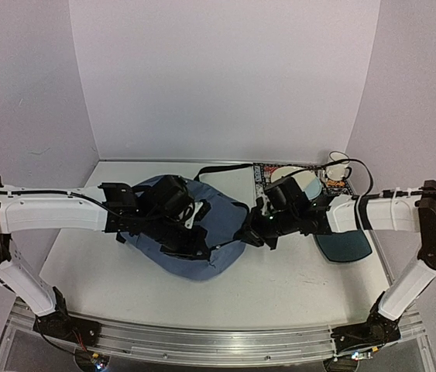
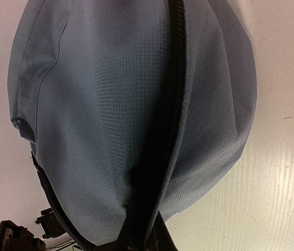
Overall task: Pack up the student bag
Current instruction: Zip the largest pocket of the bag in the student bag, then reset both arms
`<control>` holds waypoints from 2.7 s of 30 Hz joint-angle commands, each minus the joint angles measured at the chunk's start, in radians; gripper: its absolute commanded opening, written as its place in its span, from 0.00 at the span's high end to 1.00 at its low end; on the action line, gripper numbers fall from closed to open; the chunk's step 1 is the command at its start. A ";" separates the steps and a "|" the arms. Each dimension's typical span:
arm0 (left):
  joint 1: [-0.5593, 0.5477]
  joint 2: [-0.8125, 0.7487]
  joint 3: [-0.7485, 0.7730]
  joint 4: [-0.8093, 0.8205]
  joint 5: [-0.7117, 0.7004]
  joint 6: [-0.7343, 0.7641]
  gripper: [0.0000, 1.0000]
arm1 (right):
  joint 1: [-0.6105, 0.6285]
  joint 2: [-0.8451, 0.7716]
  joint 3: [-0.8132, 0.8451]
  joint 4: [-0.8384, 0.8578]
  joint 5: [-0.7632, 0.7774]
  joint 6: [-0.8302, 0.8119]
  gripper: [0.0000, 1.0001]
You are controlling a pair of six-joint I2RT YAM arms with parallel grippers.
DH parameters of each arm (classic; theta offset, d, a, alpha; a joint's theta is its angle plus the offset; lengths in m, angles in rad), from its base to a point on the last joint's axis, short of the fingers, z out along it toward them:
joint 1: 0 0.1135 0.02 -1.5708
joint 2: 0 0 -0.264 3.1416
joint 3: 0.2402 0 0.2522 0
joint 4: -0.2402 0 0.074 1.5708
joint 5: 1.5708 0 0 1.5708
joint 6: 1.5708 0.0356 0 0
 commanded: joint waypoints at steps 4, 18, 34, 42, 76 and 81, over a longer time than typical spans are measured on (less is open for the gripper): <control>0.032 -0.093 -0.061 -0.048 0.000 -0.033 1.00 | -0.215 -0.097 0.037 -0.220 0.004 -0.178 1.00; 0.214 -0.185 -0.193 -0.177 -0.070 -0.020 1.00 | -0.300 -0.122 0.048 -0.313 -0.056 -0.279 1.00; 0.322 -0.240 -0.224 -0.245 -0.290 -0.024 1.00 | -0.160 -0.140 0.054 -0.315 -0.071 -0.246 1.00; 0.324 -0.305 -0.173 -0.229 -0.429 0.005 0.97 | -0.096 -0.132 0.140 -0.375 0.106 -0.357 0.77; 0.844 -0.873 -0.033 -0.090 -0.759 0.308 0.00 | -0.299 -0.861 0.067 -0.531 1.176 -0.976 0.02; 0.844 -1.014 -0.069 -0.063 -0.807 0.375 0.00 | -0.300 -0.965 0.024 -0.528 1.171 -1.017 0.02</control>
